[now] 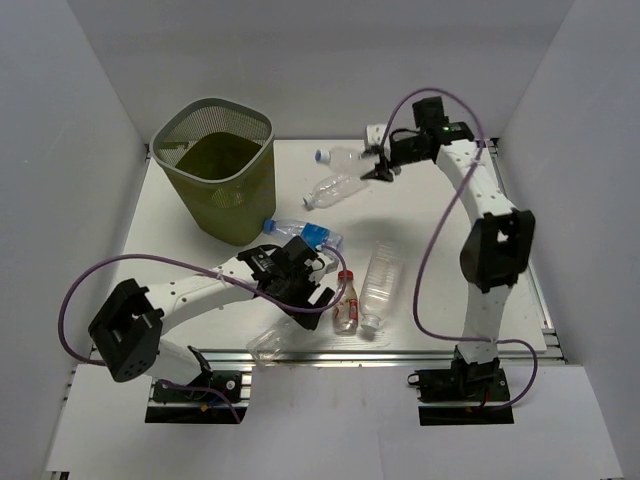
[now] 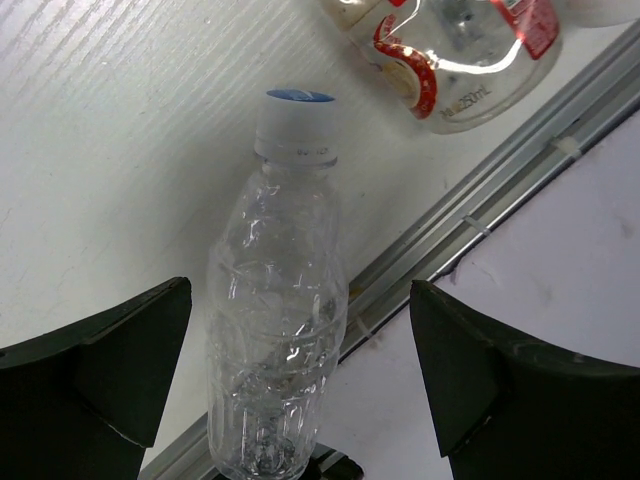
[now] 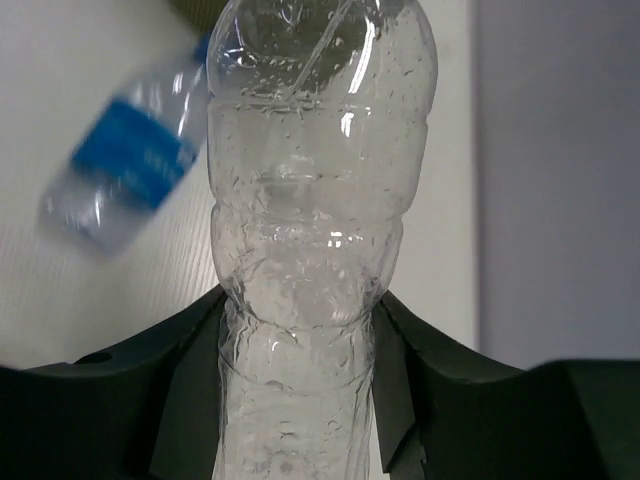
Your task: Put the plastic bottles in the bin
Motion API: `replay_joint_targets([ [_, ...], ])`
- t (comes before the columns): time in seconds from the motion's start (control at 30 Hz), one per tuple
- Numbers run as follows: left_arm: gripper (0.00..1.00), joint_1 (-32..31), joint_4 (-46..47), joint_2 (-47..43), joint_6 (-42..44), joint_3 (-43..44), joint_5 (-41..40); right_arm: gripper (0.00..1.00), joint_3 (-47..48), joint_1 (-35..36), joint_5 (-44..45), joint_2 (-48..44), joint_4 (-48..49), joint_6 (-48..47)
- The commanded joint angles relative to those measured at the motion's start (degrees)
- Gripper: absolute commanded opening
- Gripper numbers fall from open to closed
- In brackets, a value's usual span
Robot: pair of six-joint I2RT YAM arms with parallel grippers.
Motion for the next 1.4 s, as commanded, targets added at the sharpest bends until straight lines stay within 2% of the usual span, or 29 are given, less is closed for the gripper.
replay_joint_targets([
  [0.0,1.00,-1.12,-0.32,0.02,-0.35,-0.36,-2.88,0.08,-4.92,2.45,-15.09,-12.54,27.02,35.34],
  [0.07,1.00,-1.73,-0.85,0.02,-0.35,-1.06,-4.02,0.08,-9.93,4.73,-15.62,-13.89,57.77,64.09],
  [0.1,1.00,-2.34,-0.85,0.02,-1.13,-1.07,-4.02,0.08,-10.29,5.44,-15.54,-13.64,64.11,75.45],
  [0.17,1.00,-2.35,-0.85,-0.86,-2.27,-2.38,-5.07,0.08,-7.94,8.67,-13.35,-9.62,83.78,84.92],
  [0.2,1.00,-2.87,-0.32,-1.73,-2.28,-2.39,-5.08,0.08,-2.35,9.48,-12.47,-8.20,90.82,97.58],
  [0.27,1.00,-2.87,-0.32,-2.35,-2.98,-3.00,-5.86,0.08,1.55,12.12,-7.31,-2.05,97.36,102.44],
  [0.3,1.00,-3.40,-0.32,-2.87,-3.77,-3.00,-5.87,0.08,11.23,15.00,-6.06,-0.21,97.92,105.33],
  [0.37,1.00,-4.01,-0.32,-2.88,-4.56,-3.53,-5.87,0.09,20.85,16.78,-0.64,7.16,97.84,106.15],
  [0.43,1.00,-4.54,-0.32,-3.49,-5.09,-3.53,-6.48,0.11,24.66,20.55,2.64,10.34,98.54,103.53],
  [0.47,1.00,-4.54,-0.32,-3.49,-5.79,-3.53,-7.09,0.12,23.81,21.52,7.62,10.97,99.58,100.55],
  [0.53,1.00,-5.24,-0.85,-3.49,-6.32,-3.53,-7.62,0.14,19.62,24.94,11.69,10.54,102.48,96.93],
  [0.57,1.00,-5.25,-1.54,-3.49,-6.32,-3.53,-7.63,0.16,19.41,26.61,17.28,12.02,104.15,94.31],
  [0.67,1.00,-5.77,-2.16,-3.49,-6.85,-2.39,-8.76,0.17,26.15,28.91,21.99,15.45,102.94,92.09],
  [0.73,1.00,-6.30,-2.16,-2.18,-7.37,-1.68,-8.77,0.23,26.27,29.96,23.84,17.83,103.28,91.12],
  [0.77,1.00,-6.30,-2.77,-2.18,-7.38,-1.16,-8.77,0.27,24.53,30.23,24.19,17.66,103.63,91.03],
  [0.87,1.00,-6.92,-2.78,-0.59,-7.91,-1.15,-9.29,0.86,21.97,30.76,25.77,18.18,103.47,91.55],
  [0.9,1.00,-6.92,-3.30,0.02,-7.91,-1.15,-9.30,0.90,21.96,30.67,27.34,18.36,103.03,91.56],
  [1.17,1.00,-8.15,-2.08,3.00,-9.05,-2.21,-11.31,0.90,19.95,27.60,26.65,16.52,102.14,89.80],
  [1.27,1.00,-8.67,-1.55,5.55,-9.05,-1.69,-12.63,0.90,16.08,25.50,27.00,11.79,102.67,91.72],
  [1.33,1.00,-8.67,-1.55,6.87,-8.53,-1.68,-13.24,0.89,9.67,24.26,27.18,9.41,103.90,92.52],
  [1.37,1.00,-8.67,-1.03,7.92,-8.52,-1.68,-13.25,0.89,8.09,22.69,27.27,5.48,104.07,93.92],
])
